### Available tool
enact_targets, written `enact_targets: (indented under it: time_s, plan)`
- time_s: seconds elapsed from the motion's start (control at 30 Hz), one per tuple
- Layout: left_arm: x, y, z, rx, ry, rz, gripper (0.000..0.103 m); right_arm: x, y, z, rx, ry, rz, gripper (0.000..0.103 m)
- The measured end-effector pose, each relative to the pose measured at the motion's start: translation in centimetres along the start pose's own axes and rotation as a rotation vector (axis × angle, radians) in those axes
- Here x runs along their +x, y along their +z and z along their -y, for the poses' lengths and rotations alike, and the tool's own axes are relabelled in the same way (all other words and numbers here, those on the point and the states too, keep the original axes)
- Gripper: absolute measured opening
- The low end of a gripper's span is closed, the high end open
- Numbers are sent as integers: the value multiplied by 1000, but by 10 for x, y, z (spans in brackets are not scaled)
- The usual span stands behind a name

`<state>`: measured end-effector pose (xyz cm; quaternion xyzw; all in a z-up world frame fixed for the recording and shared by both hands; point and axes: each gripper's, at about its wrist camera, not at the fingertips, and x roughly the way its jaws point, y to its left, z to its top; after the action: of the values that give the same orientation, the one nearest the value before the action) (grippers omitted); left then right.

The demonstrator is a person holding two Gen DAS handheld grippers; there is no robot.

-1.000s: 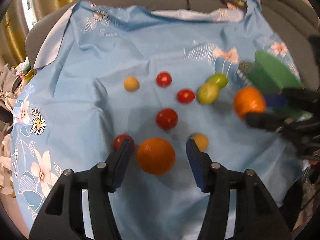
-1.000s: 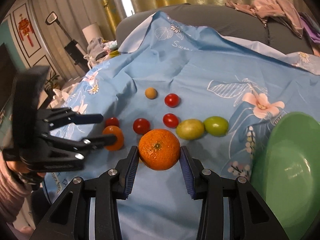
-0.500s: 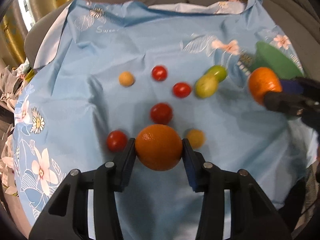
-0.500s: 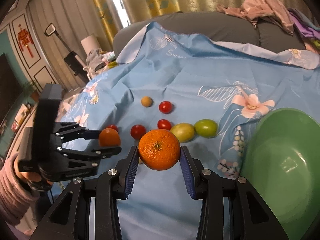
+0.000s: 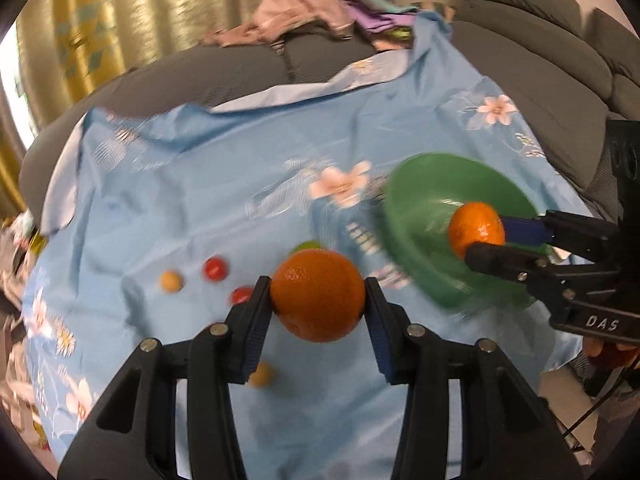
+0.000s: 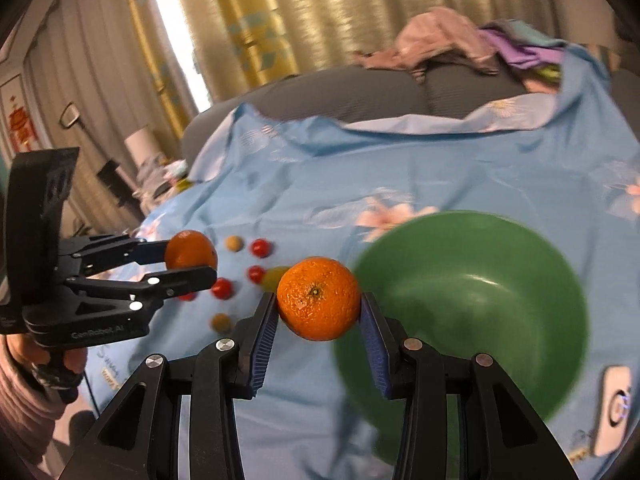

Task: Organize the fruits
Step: 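Carry both oranges to the green bowl and open both grippers to drop them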

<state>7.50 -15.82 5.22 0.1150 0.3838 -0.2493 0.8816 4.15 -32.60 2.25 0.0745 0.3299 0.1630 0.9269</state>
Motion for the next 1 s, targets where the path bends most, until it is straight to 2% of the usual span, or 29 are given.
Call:
enact_targets:
  time_s: [0.33, 0.63, 0.7, 0.77, 0.93, 1.0]
  plan:
    - [32, 26, 65, 118, -74, -15, 45, -18, -15, 43, 70, -120, -8, 43]
    - [45, 28, 87, 187, -30, -28, 47, -19, -22, 53, 79, -196, -37, 43]
    - [41, 28, 87, 192, -10, -14, 51, -19, -23, 55, 89, -209, -42, 43]
    - [36, 27, 86, 190, 7, 1, 66, -22, -24, 55, 97, -213, -41, 43]
    - [12, 22, 78, 176, 92, 64, 86, -35, -22, 46, 87, -211, 1, 43]
    - [-1, 17, 72, 165, 127, 89, 90, -40, -21, 38, 80, -191, 14, 43]
